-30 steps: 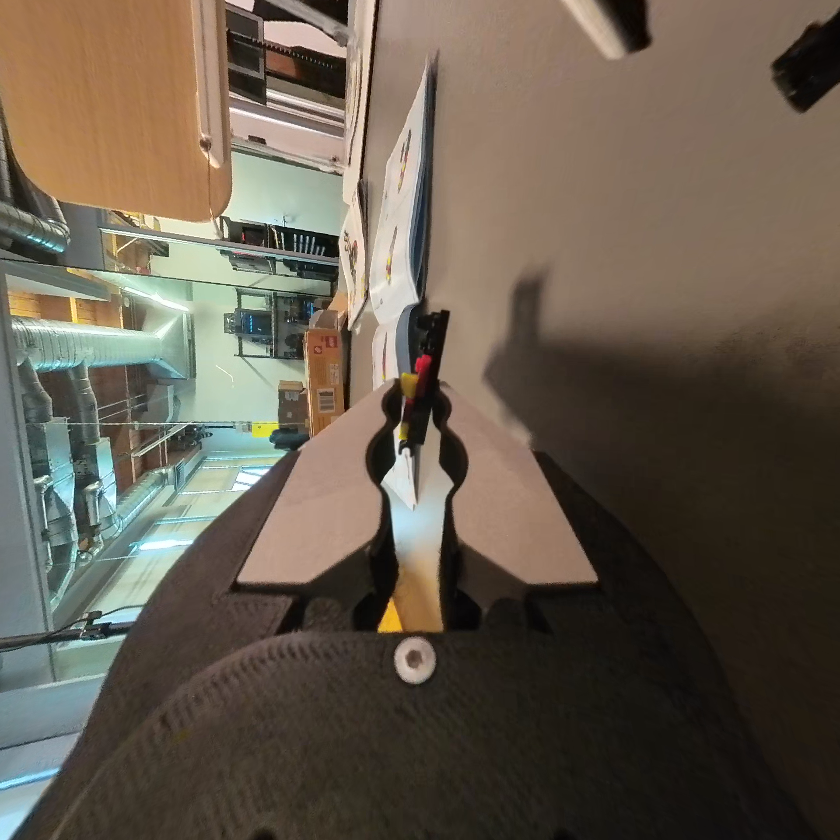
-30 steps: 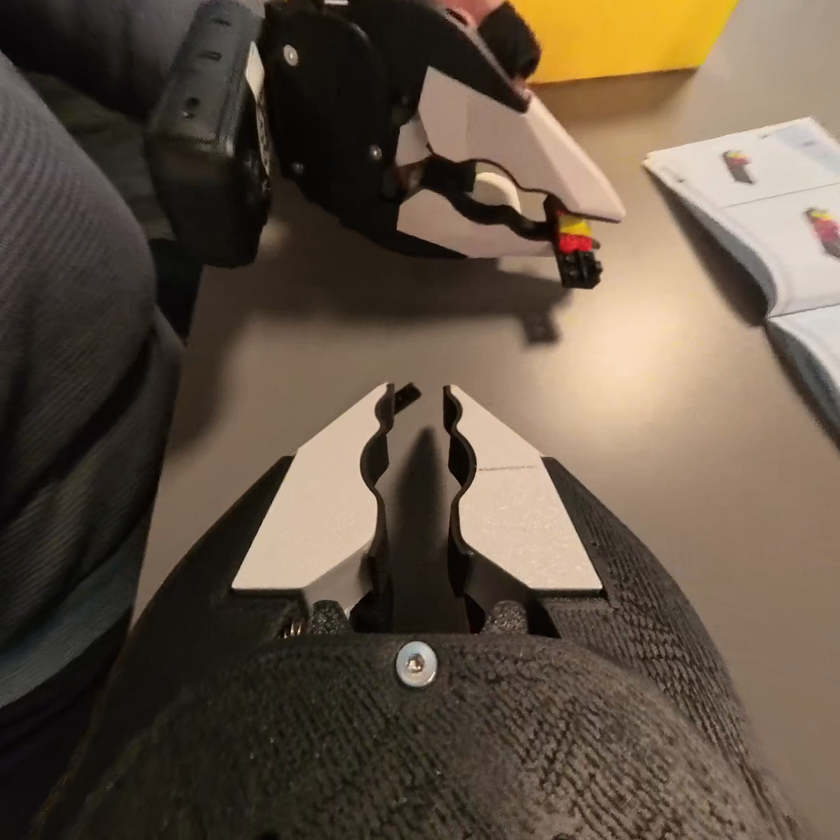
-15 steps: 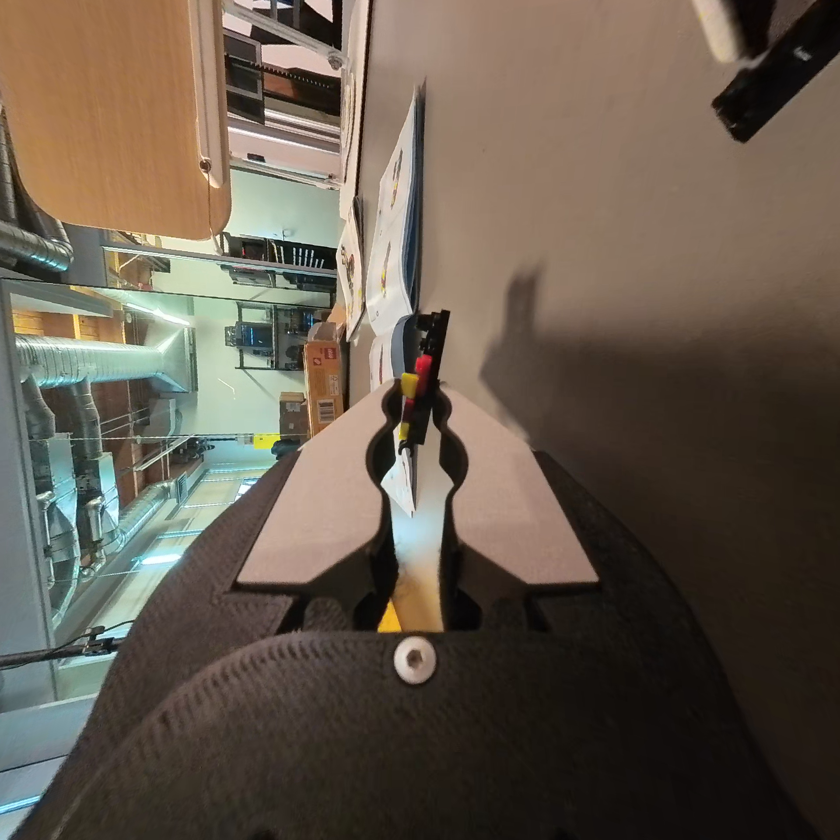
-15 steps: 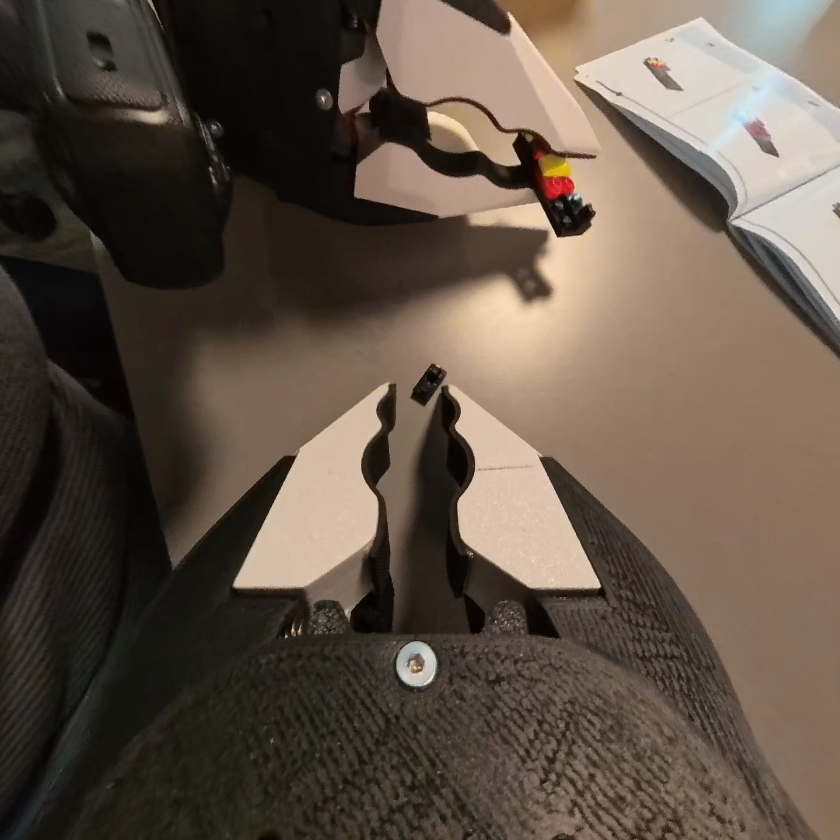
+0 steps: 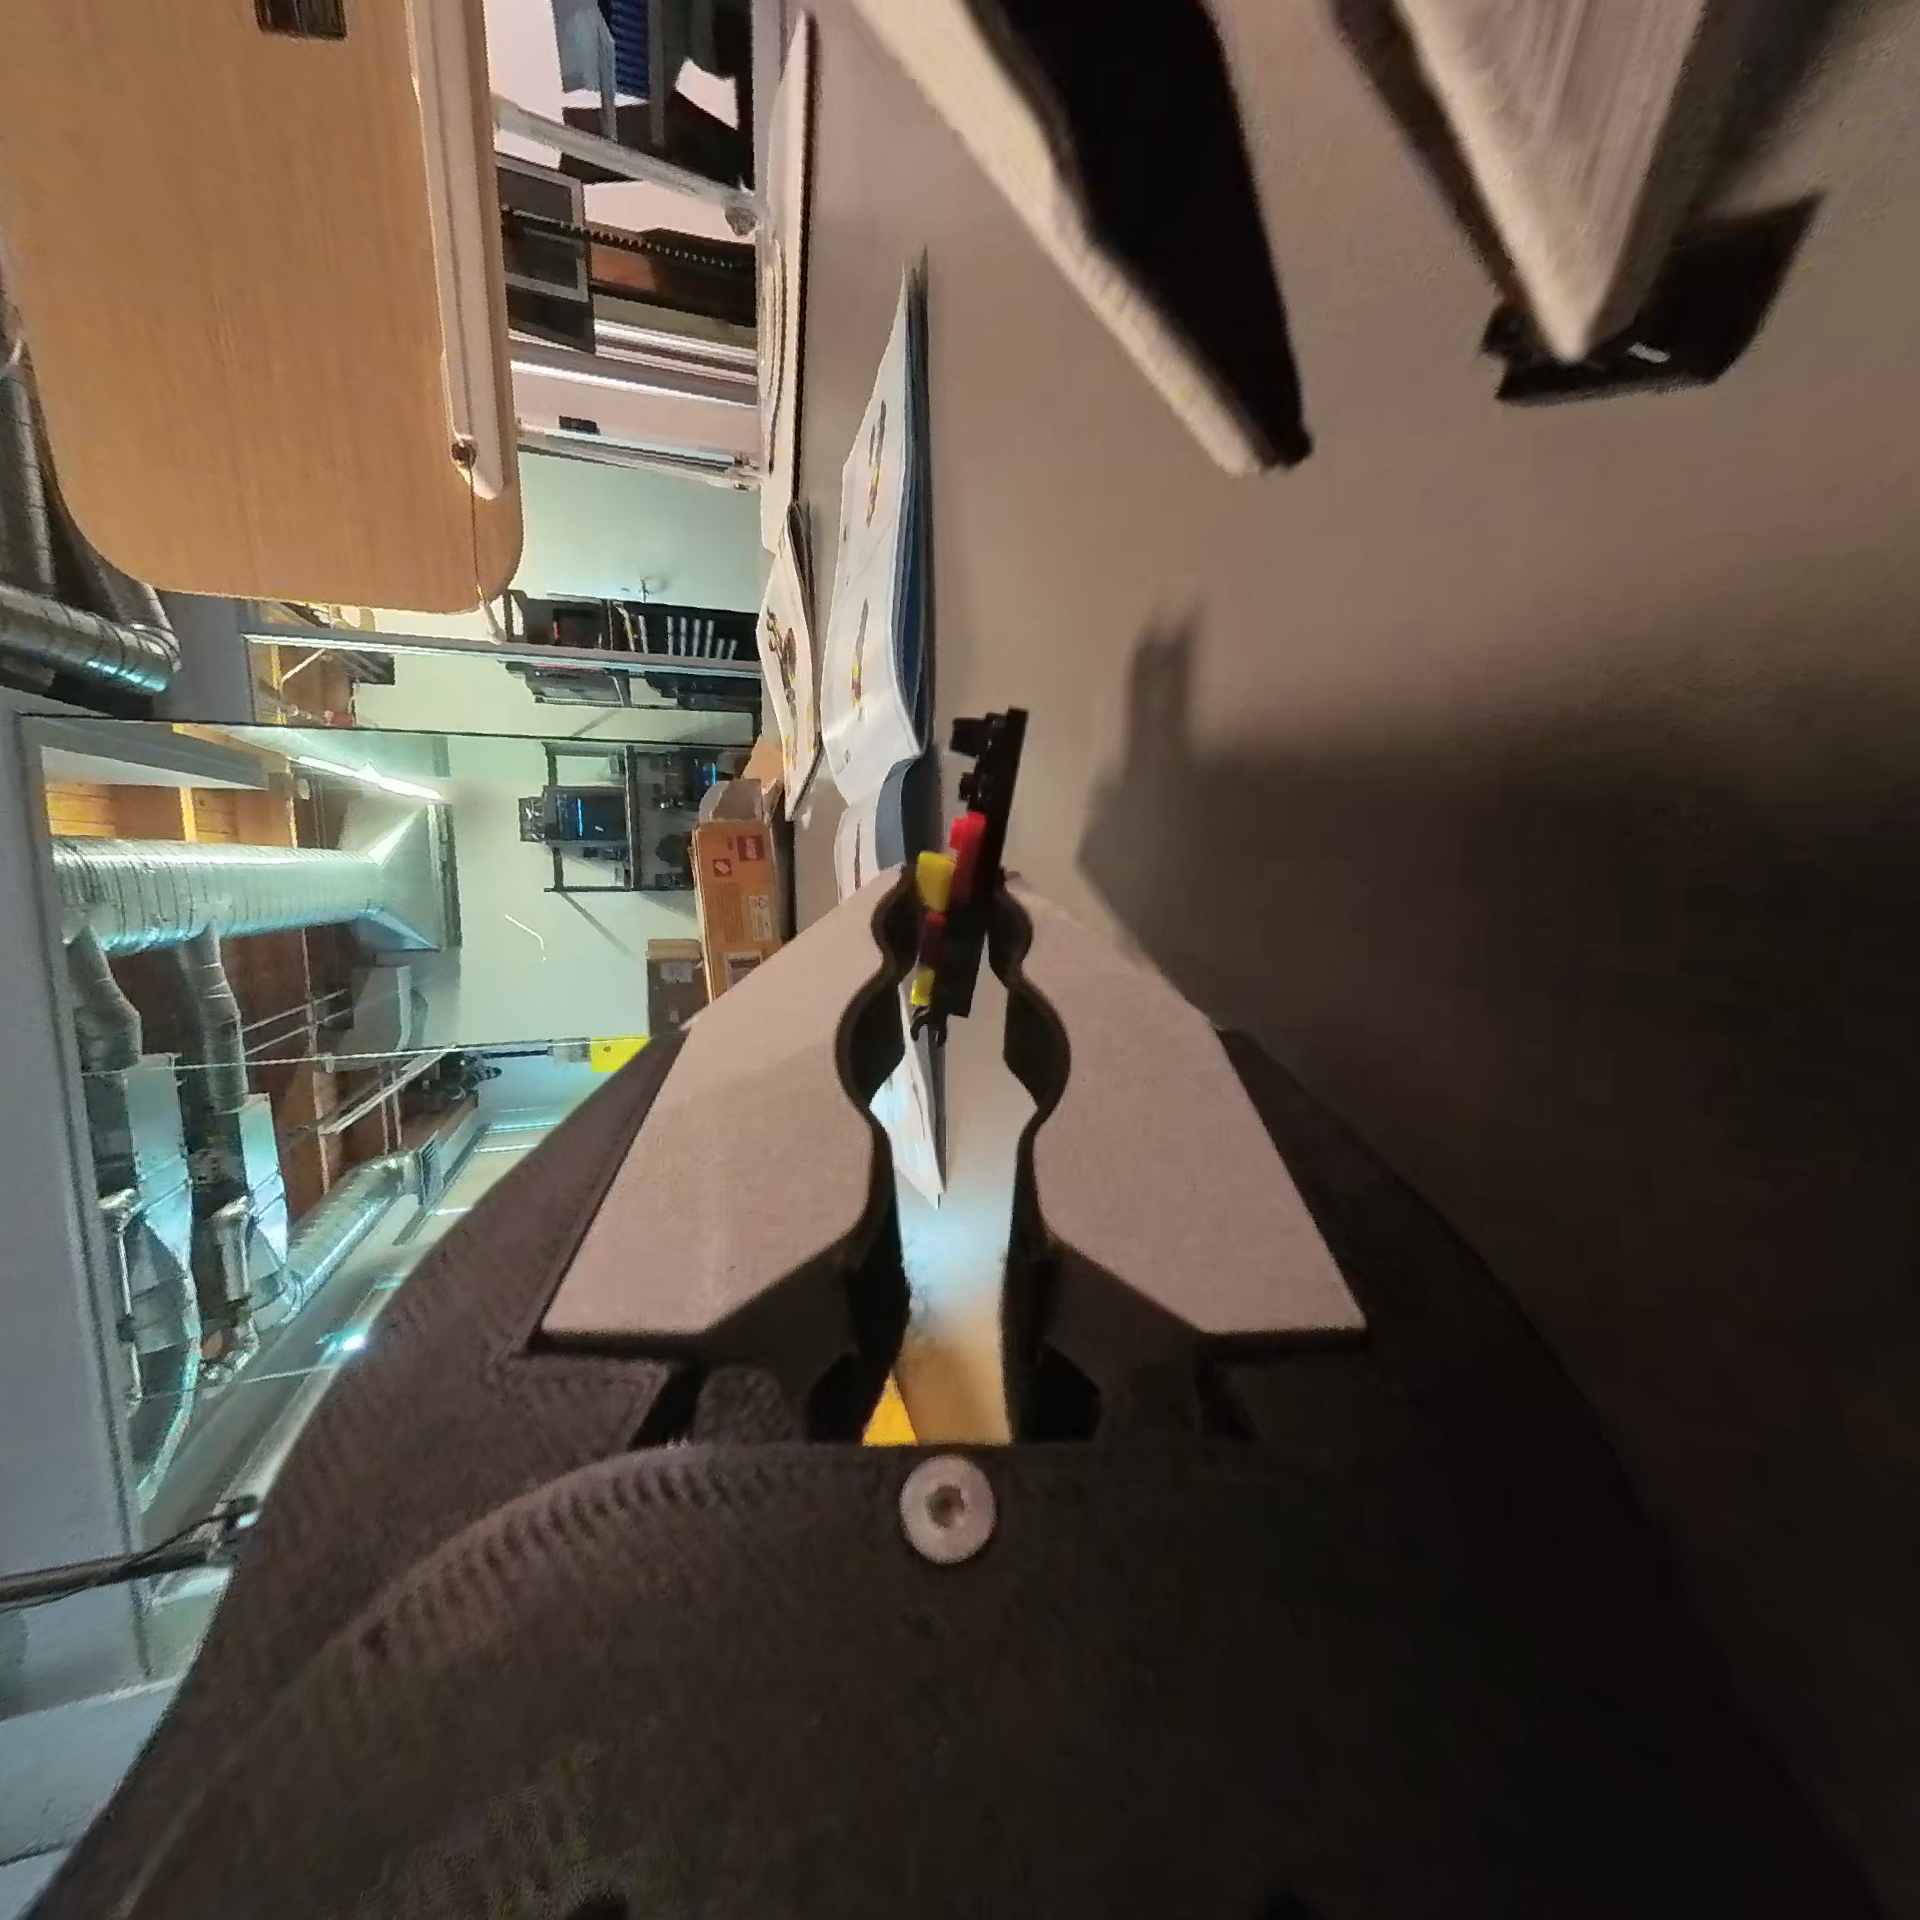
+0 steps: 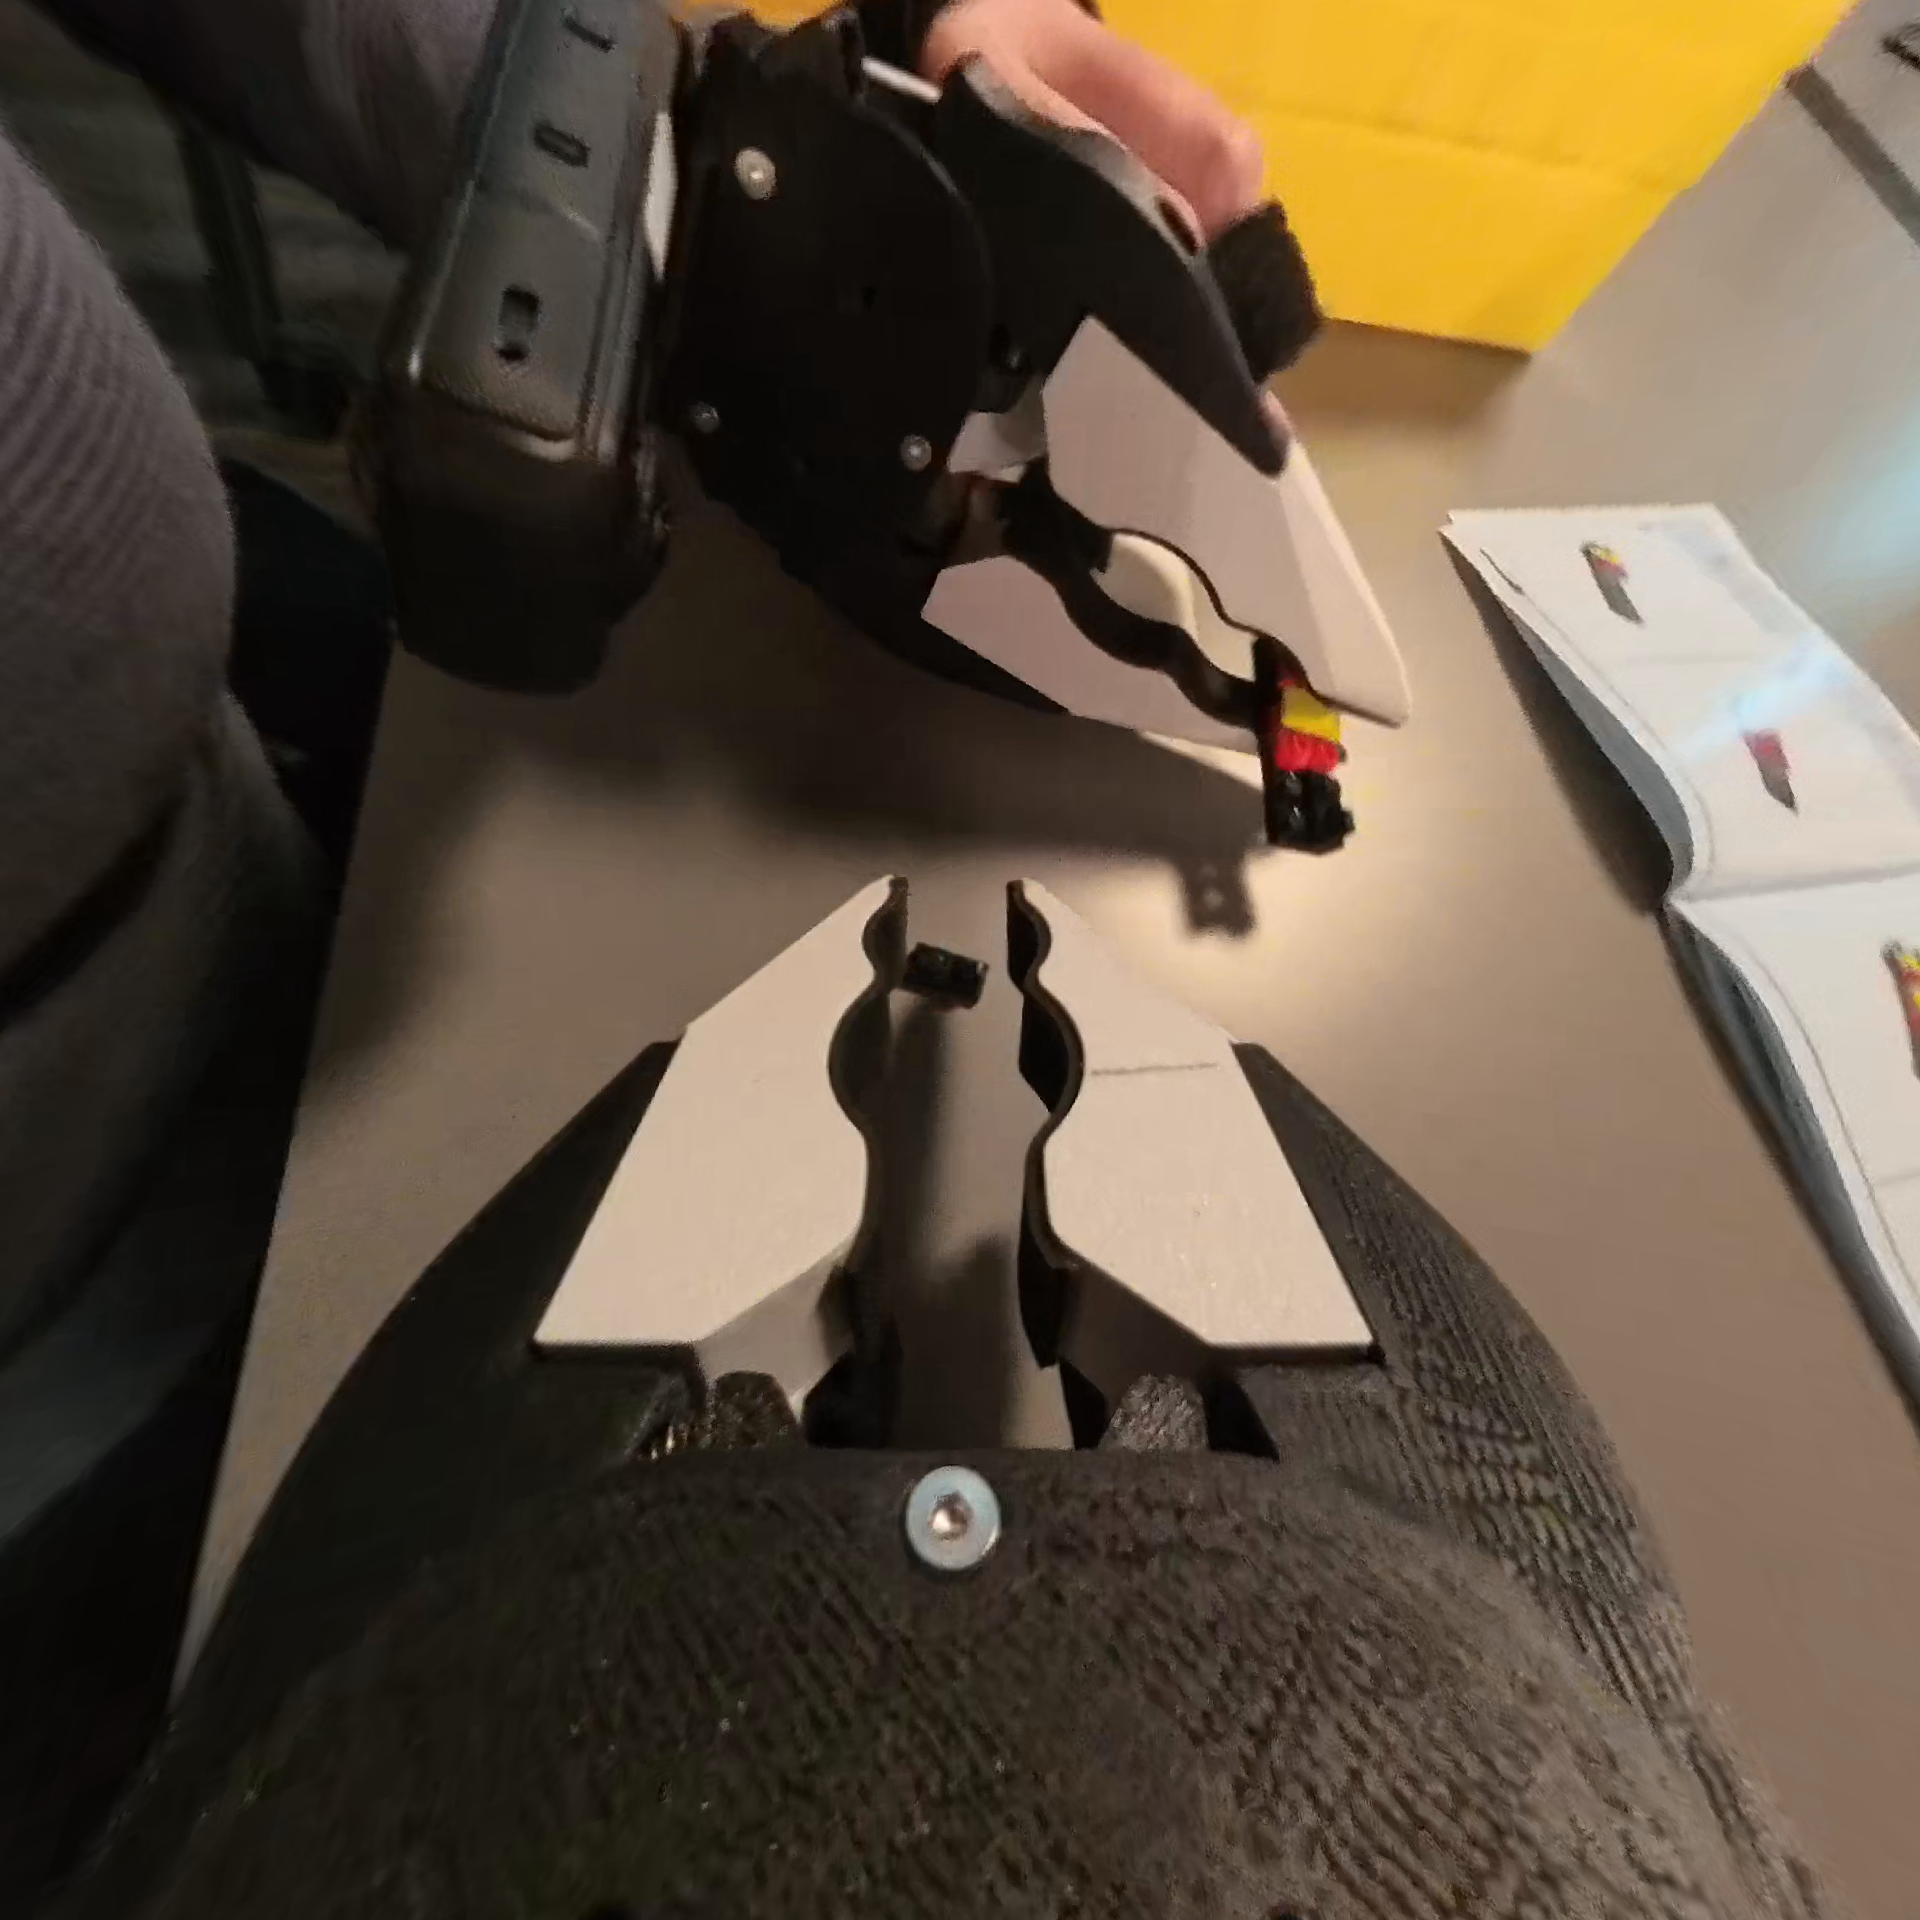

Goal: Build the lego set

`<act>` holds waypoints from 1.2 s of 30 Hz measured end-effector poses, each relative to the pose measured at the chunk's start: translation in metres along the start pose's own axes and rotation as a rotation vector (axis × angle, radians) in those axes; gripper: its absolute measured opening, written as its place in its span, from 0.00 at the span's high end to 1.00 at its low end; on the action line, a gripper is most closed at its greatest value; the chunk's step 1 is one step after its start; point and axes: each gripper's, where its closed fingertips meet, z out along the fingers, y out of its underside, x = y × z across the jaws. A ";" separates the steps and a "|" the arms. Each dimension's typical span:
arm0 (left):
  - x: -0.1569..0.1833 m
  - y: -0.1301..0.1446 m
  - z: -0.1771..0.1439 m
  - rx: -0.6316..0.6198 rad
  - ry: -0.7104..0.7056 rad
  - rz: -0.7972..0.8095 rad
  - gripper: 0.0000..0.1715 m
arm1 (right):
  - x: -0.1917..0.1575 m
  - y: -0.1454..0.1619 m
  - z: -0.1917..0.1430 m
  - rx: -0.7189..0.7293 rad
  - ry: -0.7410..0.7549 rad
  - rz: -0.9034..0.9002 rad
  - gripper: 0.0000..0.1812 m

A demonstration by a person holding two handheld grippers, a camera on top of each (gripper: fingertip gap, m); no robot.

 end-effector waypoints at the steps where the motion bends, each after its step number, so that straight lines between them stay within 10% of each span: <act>1: 0.001 0.000 0.000 0.002 0.003 0.004 0.93 | -0.003 -0.001 0.003 0.001 -0.049 -0.019 0.91; 36: 0.002 -0.004 0.002 0.013 0.021 0.006 0.93 | 0.002 0.034 -0.021 -0.054 -0.204 0.089 0.97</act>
